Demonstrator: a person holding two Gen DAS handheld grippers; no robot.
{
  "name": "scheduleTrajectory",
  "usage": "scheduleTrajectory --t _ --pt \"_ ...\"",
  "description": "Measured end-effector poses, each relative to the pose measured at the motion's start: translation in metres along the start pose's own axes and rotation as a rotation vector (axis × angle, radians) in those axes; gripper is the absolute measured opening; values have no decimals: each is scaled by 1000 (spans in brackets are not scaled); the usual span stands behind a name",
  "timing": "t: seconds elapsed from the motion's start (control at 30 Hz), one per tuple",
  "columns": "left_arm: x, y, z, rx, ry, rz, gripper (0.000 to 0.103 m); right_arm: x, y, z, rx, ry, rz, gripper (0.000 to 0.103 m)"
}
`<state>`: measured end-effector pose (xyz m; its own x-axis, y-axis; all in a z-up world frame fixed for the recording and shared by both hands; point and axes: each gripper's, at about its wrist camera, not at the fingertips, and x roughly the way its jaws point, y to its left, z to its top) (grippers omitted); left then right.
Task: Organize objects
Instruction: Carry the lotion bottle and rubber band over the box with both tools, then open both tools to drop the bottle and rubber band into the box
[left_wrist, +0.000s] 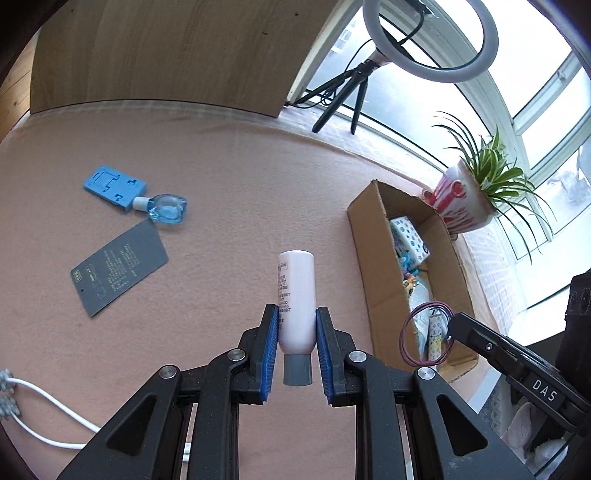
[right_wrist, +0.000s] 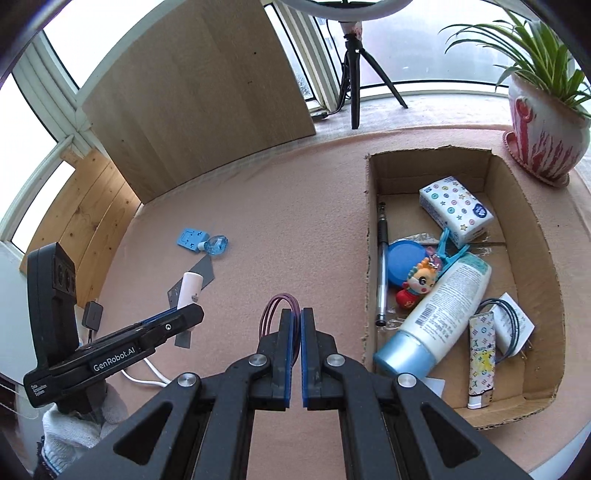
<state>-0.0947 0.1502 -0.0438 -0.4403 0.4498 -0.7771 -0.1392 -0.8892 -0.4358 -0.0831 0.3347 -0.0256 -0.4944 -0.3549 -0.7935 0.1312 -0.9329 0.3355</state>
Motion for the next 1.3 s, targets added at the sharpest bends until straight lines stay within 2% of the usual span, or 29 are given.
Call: scheduleTrajectory --t 0.23,0.53,0.87,1.2,1.23,1.27,1.3 --pt "19 -64 10 92 14 -61 21 -34 -49 -2 86 -54 -45 3" --pt "54 -119 12 159 56 -101 21 -45 -90 -9 158 -67 -83 3" --pt "80 -152 9 220 76 -71 21 -48 -109 -15 173 -59 -101 3" --pt "80 -162 8 243 63 -56 22 -46 -117 -14 179 -47 -105 3" --pt "80 -162 8 242 70 -57 29 -45 -116 -14 176 -47 -106 4" --pt "78 -161 9 239 75 -51 45 -45 -116 -14 176 -49 -109 5" --pt "76 -160 9 235 67 -45 53 -45 -116 -13 174 -46 -106 5"
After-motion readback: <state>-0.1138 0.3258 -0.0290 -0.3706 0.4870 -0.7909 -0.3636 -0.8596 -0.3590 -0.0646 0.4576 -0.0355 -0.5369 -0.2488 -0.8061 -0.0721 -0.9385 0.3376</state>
